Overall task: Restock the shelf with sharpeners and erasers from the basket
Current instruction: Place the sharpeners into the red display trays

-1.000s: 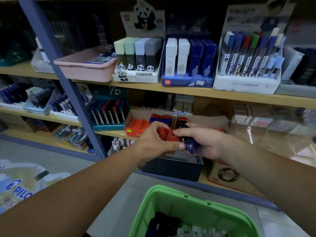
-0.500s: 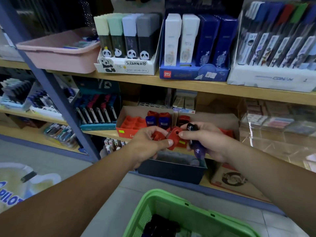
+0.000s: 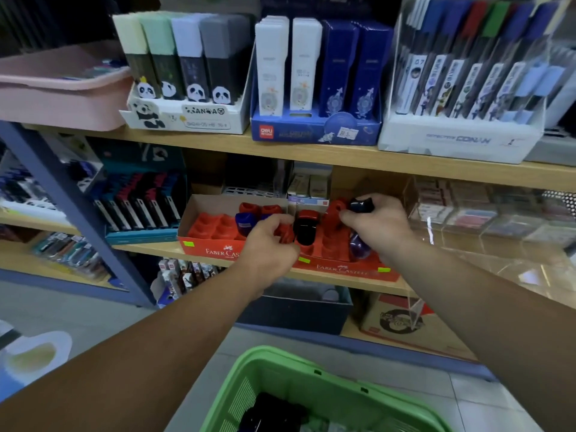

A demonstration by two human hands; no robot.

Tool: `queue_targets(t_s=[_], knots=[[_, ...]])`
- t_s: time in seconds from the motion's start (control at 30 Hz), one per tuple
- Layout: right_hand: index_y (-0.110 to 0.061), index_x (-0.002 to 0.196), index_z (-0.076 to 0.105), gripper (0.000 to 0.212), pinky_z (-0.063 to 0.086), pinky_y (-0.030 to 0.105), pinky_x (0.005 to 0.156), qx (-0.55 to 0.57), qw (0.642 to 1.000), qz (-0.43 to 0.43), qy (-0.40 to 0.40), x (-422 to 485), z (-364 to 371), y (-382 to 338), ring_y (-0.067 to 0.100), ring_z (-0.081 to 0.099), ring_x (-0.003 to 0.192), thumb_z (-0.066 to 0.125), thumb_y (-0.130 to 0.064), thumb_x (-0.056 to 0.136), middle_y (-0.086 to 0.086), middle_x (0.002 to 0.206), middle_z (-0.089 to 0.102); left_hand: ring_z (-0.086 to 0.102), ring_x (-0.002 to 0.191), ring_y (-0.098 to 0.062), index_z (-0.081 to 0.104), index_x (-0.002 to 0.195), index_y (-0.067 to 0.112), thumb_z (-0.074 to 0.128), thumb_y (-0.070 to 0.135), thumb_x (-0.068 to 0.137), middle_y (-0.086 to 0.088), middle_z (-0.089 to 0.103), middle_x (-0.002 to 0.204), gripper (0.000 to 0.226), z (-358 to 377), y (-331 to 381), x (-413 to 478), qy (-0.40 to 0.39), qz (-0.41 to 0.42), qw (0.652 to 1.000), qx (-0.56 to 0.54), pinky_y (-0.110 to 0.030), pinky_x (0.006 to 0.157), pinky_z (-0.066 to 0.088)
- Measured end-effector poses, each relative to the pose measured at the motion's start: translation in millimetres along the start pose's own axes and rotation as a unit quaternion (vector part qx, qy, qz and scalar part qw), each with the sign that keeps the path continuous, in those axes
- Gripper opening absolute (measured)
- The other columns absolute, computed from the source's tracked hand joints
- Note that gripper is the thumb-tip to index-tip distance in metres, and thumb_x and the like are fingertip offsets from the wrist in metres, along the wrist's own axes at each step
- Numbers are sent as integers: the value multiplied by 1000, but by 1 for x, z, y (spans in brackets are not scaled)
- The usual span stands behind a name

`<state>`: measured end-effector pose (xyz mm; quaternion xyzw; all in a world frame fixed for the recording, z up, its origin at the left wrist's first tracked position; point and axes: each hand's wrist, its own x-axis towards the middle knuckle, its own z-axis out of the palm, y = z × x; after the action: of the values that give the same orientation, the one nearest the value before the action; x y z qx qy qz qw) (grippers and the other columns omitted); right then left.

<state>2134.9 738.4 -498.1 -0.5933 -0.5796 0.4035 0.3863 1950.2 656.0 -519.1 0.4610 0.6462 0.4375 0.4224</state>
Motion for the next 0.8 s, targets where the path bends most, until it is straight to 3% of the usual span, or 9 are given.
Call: queue_targets(t_s=[0.07, 0.17, 0.37, 0.53, 0.63, 0.8], knots=[[-32, 87, 61, 23, 57, 39, 96, -65, 998, -14, -11, 8, 6, 6, 20, 67, 101, 83, -26, 87, -7, 94, 68, 66, 87, -12, 53, 142, 33, 68, -2, 90, -3, 66, 123, 65, 2, 0, 1, -22, -9, 999, -42, -21, 67, 55], [-33, 95, 62, 20, 57, 41, 96, -116, 993, -24, -18, 18, 11, 11, 21, 66, 106, 80, -30, 89, -4, 101, 69, 74, 92, -16, 48, 148, 31, 73, -8, 86, 0, 70, 115, 77, 0, -4, 6, -18, -17, 991, -134, -28, 73, 60], [-29, 100, 64, 19, 48, 29, 84, -131, 991, -29, -26, 23, 3, 12, 18, 62, 99, 79, -27, 89, -9, 92, 65, 78, 89, -23, 58, 137, 14, 79, 5, 88, -7, 68, 126, 54, -9, -14, 8, 6, -31, 991, -129, -36, 77, 64], [-29, 109, 67, 20, 53, 33, 97, -48, 998, -44, -20, 22, 0, 14, 16, 65, 106, 75, -24, 91, -10, 102, 68, 68, 72, -18, 67, 124, 21, 76, 6, 91, -8, 75, 105, 38, -5, -13, 7, 1, -25, 995, -94, -30, 72, 60], [-28, 112, 74, 17, 57, 37, 96, -31, 996, -29, -83, 20, -5, 2, 16, 68, 103, 74, -28, 95, -5, 105, 74, 71, 78, -19, 70, 114, 16, 76, 13, 92, -11, 77, 96, 22, 0, -8, 4, -4, -6, 995, -104, -33, 78, 62], [-24, 115, 72, 22, 62, 37, 89, -43, 964, -2, -263, 3, -17, -16, 21, 74, 102, 77, -19, 94, 4, 110, 76, 77, 89, -21, 61, 117, 10, 75, 20, 93, -11, 78, 102, 30, 9, 0, 1, 4, -15, 987, -162, -33, 68, 60]])
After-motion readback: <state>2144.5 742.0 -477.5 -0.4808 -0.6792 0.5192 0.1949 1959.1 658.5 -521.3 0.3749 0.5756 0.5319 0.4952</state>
